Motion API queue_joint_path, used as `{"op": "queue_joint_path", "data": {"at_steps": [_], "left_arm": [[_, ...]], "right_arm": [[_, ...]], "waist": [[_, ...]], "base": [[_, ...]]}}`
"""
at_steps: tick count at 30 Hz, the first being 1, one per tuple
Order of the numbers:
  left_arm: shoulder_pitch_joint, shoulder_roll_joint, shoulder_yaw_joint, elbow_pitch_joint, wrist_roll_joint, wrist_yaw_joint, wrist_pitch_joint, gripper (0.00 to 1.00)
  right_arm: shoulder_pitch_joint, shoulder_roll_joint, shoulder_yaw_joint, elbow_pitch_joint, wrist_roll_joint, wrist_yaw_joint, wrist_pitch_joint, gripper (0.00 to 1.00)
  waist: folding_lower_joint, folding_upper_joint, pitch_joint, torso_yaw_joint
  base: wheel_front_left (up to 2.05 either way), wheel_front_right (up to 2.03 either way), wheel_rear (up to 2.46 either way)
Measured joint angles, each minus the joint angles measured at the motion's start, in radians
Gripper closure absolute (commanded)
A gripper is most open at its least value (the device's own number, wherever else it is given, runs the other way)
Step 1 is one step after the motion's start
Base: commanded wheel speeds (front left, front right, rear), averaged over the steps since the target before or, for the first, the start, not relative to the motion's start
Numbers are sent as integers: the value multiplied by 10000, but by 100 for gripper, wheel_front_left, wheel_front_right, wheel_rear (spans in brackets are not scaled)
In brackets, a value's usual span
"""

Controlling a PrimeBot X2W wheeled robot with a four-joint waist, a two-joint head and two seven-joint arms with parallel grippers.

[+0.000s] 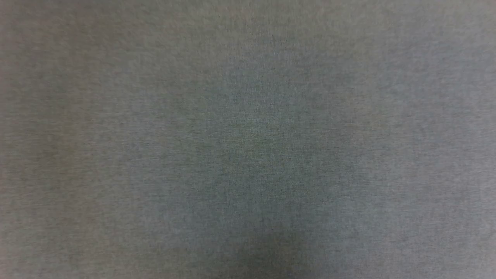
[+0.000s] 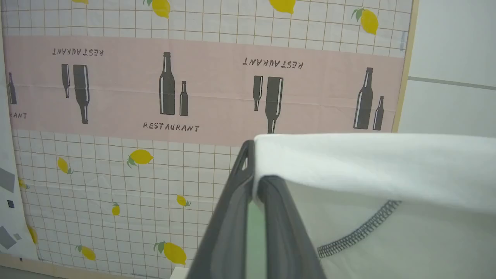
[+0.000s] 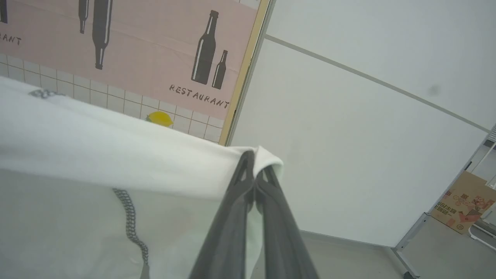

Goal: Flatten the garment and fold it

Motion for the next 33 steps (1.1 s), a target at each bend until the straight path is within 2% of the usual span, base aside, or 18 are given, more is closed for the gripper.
{"op": "queue_joint_path", "data": {"at_steps": [6, 11, 16, 23, 28, 33], "left_arm": [[-565, 19, -63, 571, 117, -35, -757, 100], [184, 109, -209, 1281, 119, -305, -963, 100], [1898, 504, -587, 1896, 207, -734, -759, 100], [4584, 848, -1039, 2249, -10, -1335, 157, 100], [6752, 909, -1338, 2080, -385, -1613, 1183, 100], [9087, 815, -1544, 1179, -1158, -1710, 2209, 100]], "right_arm": [[-699, 244, -230, 802, -276, 0, -1120, 100], [-78, 159, 391, 1561, 207, 0, -1409, 100], [1682, -59, 1549, 1697, 1164, 0, -1281, 100], [4796, -602, 2610, 629, 2794, 0, -268, 100], [7277, -838, 2685, -497, 3534, 0, 387, 100], [9814, -840, 1942, -1607, 3661, 0, 717, 100]], "waist": [[0, 0, 939, -92], [1, 0, 1323, -38], [0, 0, 1062, 28], [-3, 0, 42, 109], [-3, 0, -798, 173], [-4, 0, -1731, 268]], "base": [[0, 0, 0], [0, 0, 0], [0, 0, 0], [0, 0, 0], [0, 0, 0], [0, 0, 0]]}}
